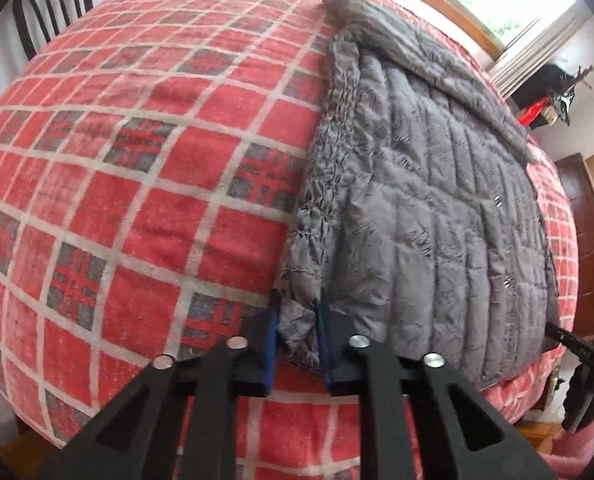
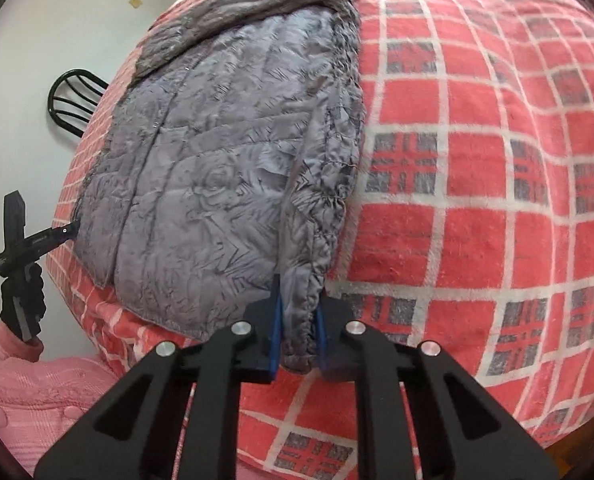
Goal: Fold large clothes
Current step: 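Grasp the jacket hem with both grippers and lift it toward the collar, then lay the hem over the jacket and open both grippers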
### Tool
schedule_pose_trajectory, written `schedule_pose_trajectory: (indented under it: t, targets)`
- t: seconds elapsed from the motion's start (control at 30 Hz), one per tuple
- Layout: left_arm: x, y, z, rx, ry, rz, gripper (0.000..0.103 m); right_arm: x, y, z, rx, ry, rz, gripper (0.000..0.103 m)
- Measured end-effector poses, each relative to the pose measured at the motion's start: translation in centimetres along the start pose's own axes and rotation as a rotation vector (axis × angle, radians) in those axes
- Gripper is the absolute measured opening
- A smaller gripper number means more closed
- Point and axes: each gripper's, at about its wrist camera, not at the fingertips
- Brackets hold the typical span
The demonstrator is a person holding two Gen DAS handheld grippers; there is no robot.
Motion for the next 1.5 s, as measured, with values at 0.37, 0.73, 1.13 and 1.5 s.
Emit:
schedule_pose_trajectory:
  t: [0.37, 0.73, 1.13, 1.5]
  targets:
    - [-2.3, 0.6, 2.9, 0.072, -0.002, -0.008, 0.011, -1.9, 0.9, 2.2, 0.027, -0.019, -0.055, 0.011]
    - [-6.0, 0.6, -0.8, -0.001, -0.003, 0.217, 0.010, -5.3, 1.9, -0.4, 0.117, 0.019, -0.186, 0.010]
    - [-11.7, 6.9, -14.7, 0.112, 0.157, 0.359, 0.009, -14.0, 1.1, -13.3, 0.014, 0.167, -0.252, 0.010]
    - [-6.2, 8.4, -30.5, 0.065, 0.197, 0.308, 0.009, -12.0, 4.8, -28.8, 0.056, 0.162, -0.235, 0.010]
Point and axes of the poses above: each gripper's, at about its wrist camera, not at the fingertips, and x roughly the way its jaws point, y to its right, z to its underside, and after that the axes turned 5 degrees about -y, right-handed
